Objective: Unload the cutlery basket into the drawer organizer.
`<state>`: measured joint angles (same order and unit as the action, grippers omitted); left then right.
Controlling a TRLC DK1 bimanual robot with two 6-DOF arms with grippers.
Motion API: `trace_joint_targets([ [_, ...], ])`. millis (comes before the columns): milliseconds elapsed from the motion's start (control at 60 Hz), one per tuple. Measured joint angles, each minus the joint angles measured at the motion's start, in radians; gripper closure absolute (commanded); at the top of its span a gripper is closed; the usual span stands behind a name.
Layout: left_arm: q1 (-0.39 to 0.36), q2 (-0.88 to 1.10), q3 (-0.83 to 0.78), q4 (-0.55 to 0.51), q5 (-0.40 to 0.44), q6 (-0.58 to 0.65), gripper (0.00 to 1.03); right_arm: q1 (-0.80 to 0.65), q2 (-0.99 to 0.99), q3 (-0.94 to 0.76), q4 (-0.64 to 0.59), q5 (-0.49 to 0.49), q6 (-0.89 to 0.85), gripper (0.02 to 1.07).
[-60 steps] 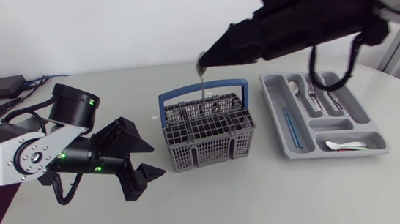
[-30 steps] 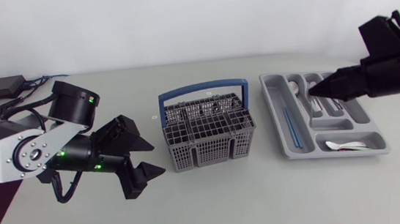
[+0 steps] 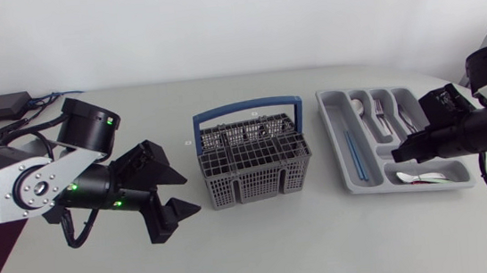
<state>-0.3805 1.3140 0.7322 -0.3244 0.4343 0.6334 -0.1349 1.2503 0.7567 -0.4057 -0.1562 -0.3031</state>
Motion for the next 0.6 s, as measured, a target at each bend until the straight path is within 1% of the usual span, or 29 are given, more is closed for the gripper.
trace_joint_targets([
  [200,0.0,-0.001,0.0,-0.008,0.0,0.004,0.06,-0.032,0.132,-0.006,0.124,0.071,-0.036,0.99],
  [250,0.0,-0.002,0.0,-0.008,0.0,0.004,0.06,-0.037,0.164,-0.006,0.147,0.084,-0.042,0.92],
  [283,0.001,-0.002,0.0,-0.008,0.0,0.005,0.06,-0.037,0.181,-0.006,0.154,0.093,-0.042,0.84],
  [317,0.003,-0.002,0.0,-0.008,0.0,0.008,0.06,-0.037,0.193,-0.009,0.157,0.102,-0.042,0.71],
  [367,0.006,-0.002,0.0,-0.008,0.0,0.012,0.06,-0.037,0.198,-0.017,0.156,0.103,-0.042,0.63],
  [433,0.01,-0.002,0.0,-0.008,0.0,0.019,0.06,-0.037,0.189,-0.021,0.155,0.102,-0.042,0.59],
  [517,0.018,-0.002,0.0,-0.007,0.001,0.019,0.06,-0.029,0.139,-0.021,0.138,0.106,-0.042,0.57],
  [600,0.027,0.003,0.002,-0.006,0.002,0.019,0.06,0.01,0.087,-0.018,0.117,0.106,-0.04,0.57],
])
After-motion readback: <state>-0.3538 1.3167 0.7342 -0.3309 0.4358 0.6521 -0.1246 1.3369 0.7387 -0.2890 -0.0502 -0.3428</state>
